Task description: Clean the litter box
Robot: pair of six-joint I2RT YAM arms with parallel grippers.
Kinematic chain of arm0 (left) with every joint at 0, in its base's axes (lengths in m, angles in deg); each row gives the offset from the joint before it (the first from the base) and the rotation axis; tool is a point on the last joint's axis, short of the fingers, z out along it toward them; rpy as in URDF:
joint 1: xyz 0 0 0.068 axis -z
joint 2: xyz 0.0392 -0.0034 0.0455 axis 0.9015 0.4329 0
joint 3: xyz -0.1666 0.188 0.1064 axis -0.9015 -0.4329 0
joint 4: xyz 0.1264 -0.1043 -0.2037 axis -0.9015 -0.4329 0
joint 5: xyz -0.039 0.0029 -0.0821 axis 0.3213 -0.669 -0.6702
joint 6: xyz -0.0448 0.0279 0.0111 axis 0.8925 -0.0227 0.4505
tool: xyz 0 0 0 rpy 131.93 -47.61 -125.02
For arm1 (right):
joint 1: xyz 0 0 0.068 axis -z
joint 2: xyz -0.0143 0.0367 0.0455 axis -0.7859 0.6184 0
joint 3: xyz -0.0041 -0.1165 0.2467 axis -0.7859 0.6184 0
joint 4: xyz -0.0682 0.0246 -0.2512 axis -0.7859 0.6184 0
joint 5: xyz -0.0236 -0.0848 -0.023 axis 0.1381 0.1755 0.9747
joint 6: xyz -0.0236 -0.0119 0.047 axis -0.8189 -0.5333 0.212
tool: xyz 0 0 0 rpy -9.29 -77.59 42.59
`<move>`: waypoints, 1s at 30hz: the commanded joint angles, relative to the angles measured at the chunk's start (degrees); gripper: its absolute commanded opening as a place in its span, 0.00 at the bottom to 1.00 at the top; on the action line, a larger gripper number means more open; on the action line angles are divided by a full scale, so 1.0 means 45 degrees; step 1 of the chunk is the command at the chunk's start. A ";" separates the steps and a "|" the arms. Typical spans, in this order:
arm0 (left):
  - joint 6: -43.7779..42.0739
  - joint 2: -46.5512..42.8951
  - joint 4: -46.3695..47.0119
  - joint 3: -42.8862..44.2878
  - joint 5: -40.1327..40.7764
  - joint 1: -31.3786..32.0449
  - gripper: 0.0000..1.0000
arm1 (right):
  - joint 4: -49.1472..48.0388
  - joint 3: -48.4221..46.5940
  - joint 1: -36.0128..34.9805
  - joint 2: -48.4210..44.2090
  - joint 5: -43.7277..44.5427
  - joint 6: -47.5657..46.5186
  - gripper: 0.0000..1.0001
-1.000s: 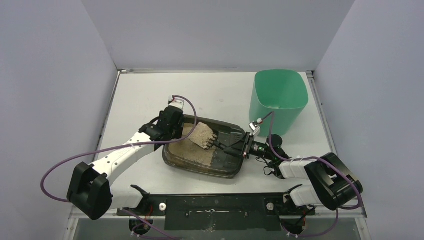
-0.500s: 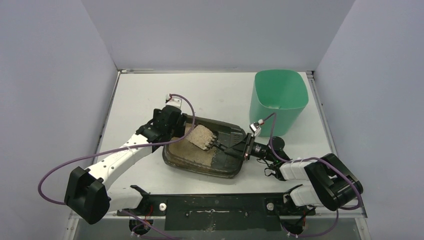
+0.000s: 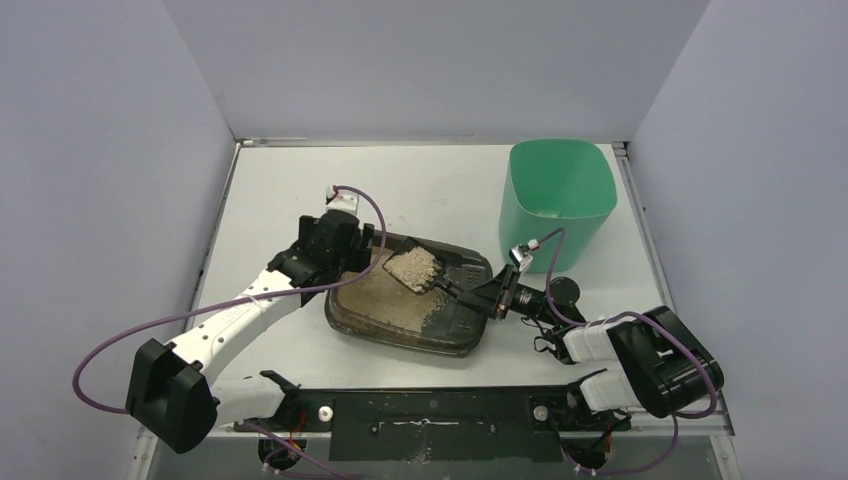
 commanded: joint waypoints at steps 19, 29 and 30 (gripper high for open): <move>0.0118 -0.0399 0.0675 0.0317 0.0037 -0.0151 0.97 | 0.1815 -0.0652 -0.0158 -0.1804 -0.0339 -0.1171 0.00; 0.0141 -0.0494 0.0660 0.0300 -0.0077 -0.0159 0.97 | 0.1886 -0.0742 -0.0586 -0.2039 -0.0170 -0.1223 0.00; 0.0154 -0.0492 0.0656 0.0293 -0.0076 -0.0159 0.97 | 0.2259 -0.0819 -0.0559 -0.2048 -0.0299 -0.1418 0.00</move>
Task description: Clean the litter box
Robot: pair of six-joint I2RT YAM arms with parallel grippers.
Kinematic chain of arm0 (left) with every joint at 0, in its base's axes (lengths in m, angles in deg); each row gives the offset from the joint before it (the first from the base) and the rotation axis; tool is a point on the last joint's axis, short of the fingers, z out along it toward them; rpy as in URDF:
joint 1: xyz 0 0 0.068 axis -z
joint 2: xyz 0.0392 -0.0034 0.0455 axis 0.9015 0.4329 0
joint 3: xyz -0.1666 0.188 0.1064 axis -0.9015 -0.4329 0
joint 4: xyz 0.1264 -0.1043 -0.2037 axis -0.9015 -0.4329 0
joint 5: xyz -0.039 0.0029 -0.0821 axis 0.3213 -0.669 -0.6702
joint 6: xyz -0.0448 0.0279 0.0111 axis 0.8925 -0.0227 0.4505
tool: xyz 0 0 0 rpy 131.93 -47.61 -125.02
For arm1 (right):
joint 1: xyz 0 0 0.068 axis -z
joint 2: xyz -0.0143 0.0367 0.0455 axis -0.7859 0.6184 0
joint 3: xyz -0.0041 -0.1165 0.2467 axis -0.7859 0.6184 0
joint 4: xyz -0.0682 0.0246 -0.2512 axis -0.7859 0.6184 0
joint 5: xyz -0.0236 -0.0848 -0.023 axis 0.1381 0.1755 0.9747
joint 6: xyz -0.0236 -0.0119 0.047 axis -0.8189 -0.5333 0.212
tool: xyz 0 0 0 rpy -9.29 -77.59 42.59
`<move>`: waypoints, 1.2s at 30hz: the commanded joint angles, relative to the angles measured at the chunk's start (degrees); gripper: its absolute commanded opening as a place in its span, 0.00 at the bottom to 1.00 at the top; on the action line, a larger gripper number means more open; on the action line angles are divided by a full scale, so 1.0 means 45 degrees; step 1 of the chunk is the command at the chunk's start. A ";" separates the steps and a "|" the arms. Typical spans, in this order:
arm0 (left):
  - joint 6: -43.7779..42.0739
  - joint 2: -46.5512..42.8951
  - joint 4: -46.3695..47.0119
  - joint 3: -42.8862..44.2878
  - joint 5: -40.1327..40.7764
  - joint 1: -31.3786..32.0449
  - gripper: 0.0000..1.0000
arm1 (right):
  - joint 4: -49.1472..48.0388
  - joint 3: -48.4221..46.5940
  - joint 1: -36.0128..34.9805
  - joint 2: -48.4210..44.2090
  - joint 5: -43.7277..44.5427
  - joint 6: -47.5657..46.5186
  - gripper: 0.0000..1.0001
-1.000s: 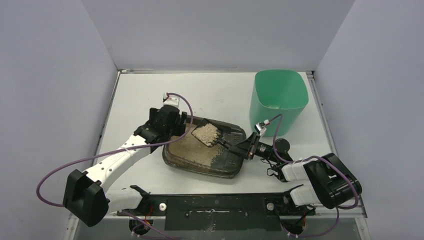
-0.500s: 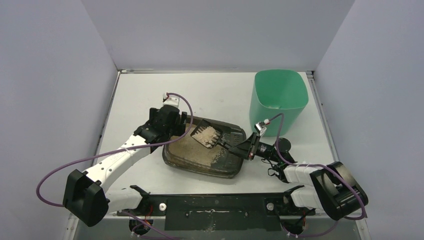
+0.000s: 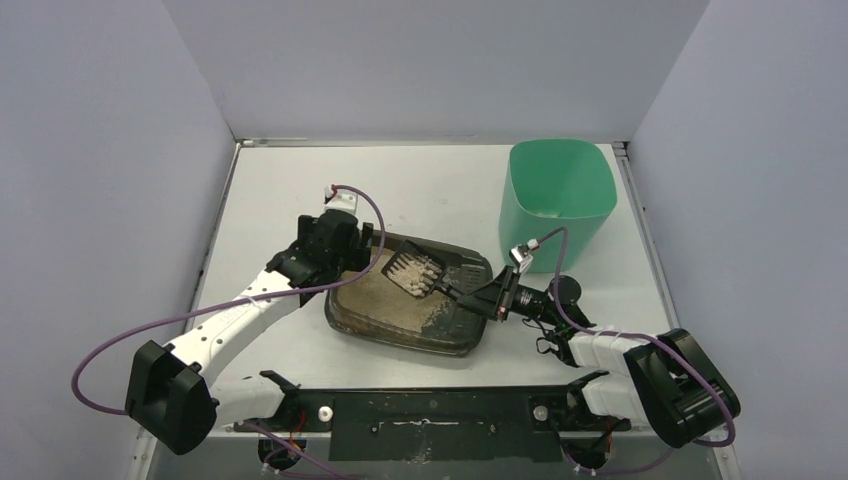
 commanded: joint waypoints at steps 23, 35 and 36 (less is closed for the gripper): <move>0.0135 -0.0491 0.0600 0.0264 -0.0205 -0.0097 0.97 | 0.0620 -0.1054 -0.0443 -0.0642 -0.0455 -0.0645 0.00; 0.0110 -0.0545 0.0592 0.0272 -0.0215 -0.0135 0.97 | 0.0010 -0.0934 -0.0346 -0.0102 -0.0745 -0.0329 0.00; 0.0116 -0.0550 0.0592 0.0267 -0.0252 -0.0135 0.97 | 0.0380 -0.0801 -0.0110 -0.0133 -0.0637 -0.0397 0.00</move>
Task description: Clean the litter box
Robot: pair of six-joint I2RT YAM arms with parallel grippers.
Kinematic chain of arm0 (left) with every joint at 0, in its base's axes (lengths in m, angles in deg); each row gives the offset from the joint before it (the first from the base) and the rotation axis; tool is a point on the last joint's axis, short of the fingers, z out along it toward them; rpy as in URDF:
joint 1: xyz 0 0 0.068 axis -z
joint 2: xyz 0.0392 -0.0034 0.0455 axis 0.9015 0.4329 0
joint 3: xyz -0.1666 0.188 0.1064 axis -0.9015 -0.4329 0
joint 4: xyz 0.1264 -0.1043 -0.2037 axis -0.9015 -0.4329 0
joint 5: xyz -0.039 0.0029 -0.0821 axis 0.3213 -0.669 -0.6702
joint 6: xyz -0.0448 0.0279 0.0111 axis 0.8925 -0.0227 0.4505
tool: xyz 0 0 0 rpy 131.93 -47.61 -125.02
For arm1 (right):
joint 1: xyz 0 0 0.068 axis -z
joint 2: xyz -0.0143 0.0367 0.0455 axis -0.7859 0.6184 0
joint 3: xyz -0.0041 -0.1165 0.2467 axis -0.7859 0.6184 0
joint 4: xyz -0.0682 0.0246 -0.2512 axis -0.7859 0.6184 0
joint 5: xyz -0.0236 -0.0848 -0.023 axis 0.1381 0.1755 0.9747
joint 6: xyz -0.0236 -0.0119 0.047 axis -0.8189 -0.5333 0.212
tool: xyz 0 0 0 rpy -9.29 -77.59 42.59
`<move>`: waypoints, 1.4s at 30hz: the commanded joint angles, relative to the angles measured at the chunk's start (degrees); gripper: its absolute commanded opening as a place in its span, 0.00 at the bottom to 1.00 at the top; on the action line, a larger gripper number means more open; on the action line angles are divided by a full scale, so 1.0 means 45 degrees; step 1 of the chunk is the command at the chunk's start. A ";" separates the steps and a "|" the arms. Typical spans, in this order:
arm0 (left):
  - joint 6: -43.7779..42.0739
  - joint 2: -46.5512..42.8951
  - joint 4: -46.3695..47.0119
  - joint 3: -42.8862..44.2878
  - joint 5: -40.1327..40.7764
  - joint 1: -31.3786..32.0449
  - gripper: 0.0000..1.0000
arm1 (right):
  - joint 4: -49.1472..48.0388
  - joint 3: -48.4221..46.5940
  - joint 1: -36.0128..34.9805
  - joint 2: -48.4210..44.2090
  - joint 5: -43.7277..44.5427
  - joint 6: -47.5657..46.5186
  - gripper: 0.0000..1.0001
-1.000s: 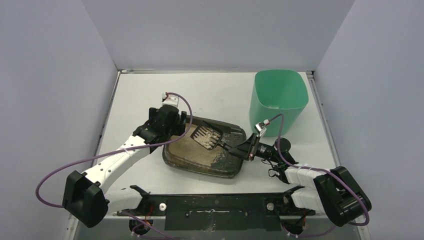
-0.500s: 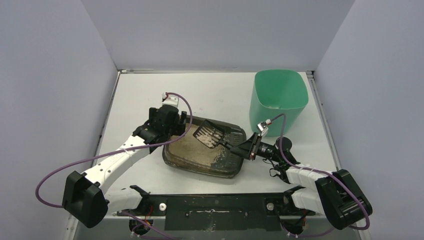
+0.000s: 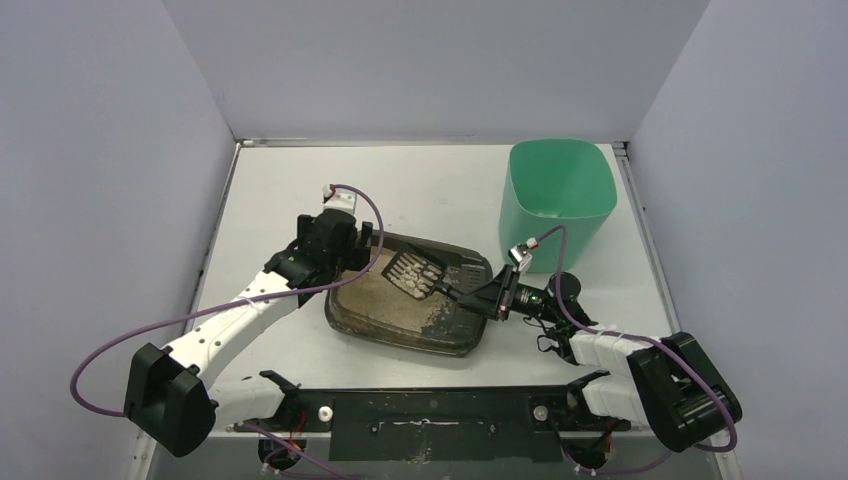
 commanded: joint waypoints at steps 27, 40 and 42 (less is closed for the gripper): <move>0.0057 -0.0724 0.0525 0.0224 -0.0041 -0.0077 0.97 | 0.3975 -0.2270 0.0147 -0.2923 0.0370 -0.1745 0.00; -0.0019 -0.1244 0.0453 0.0182 0.0078 -0.0057 0.97 | 0.8182 -0.4956 0.1021 -0.5124 0.2981 -0.2295 0.00; -0.0030 -0.1334 0.0445 0.0161 0.0103 -0.0062 0.97 | 0.8725 -0.5387 0.1166 -0.5307 0.3461 -0.2409 0.00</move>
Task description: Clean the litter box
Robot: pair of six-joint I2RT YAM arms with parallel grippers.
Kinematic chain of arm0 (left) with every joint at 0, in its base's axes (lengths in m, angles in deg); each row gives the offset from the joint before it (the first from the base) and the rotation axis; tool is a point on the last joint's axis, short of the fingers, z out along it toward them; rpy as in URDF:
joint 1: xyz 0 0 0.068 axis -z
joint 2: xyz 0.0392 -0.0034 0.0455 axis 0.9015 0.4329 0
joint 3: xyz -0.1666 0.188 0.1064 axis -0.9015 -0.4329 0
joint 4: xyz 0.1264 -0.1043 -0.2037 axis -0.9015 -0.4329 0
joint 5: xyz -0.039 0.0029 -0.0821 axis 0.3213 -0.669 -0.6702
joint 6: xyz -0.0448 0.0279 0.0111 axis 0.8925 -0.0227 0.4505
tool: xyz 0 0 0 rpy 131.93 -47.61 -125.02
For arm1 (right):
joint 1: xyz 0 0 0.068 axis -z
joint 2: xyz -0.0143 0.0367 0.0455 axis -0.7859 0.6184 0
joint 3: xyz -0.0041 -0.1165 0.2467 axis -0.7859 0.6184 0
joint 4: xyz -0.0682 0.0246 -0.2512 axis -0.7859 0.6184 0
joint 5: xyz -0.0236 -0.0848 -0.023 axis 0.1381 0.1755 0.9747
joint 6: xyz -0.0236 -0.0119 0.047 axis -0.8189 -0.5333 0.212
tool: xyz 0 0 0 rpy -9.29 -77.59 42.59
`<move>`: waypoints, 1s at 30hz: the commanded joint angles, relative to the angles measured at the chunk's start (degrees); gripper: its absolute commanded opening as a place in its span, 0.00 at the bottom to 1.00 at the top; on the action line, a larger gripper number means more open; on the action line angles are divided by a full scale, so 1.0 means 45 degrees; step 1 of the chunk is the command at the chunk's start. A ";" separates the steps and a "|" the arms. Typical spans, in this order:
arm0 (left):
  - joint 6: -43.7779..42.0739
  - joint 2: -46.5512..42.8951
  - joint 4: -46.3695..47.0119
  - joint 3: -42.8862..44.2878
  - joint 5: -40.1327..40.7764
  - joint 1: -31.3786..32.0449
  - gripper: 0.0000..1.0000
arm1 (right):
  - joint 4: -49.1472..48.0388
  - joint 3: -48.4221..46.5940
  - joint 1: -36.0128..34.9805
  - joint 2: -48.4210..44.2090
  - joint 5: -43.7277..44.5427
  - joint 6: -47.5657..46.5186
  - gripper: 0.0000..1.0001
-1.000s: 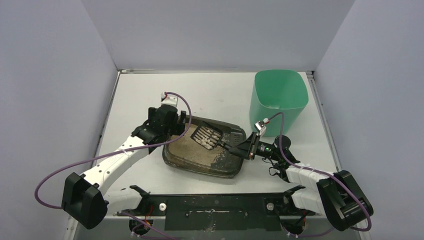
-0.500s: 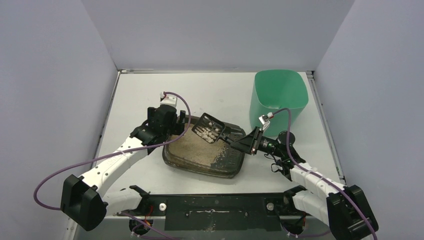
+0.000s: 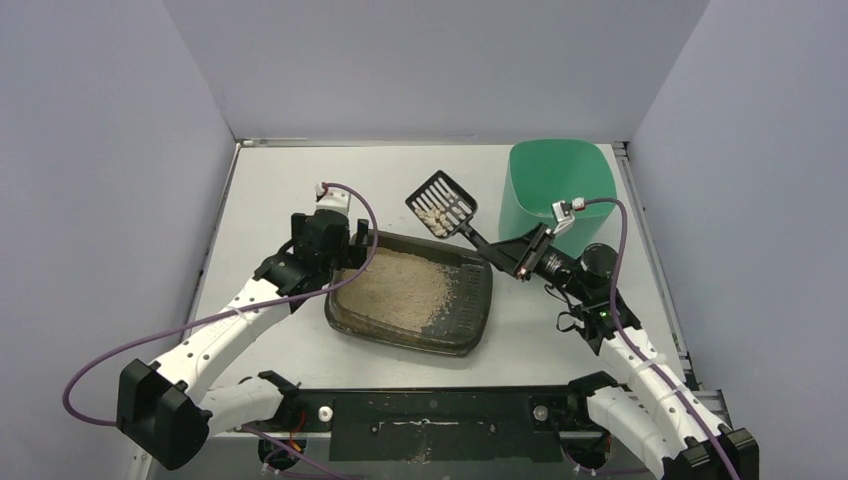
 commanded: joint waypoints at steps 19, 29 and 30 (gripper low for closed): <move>-0.0055 -0.0842 0.0504 0.0140 0.0054 0.0052 0.97 | 0.5334 -0.4487 0.0948 -0.1628 0.5661 -0.1944 0.00; -0.0015 -0.1109 0.0521 0.0111 -0.0148 0.0181 0.97 | 0.8908 -0.6256 0.0948 -0.2045 0.8323 -0.4725 0.00; -0.0015 -0.1122 0.0511 0.0120 -0.0154 0.0196 0.97 | 0.9308 -0.6422 0.0949 -0.2067 0.8615 -0.5083 0.00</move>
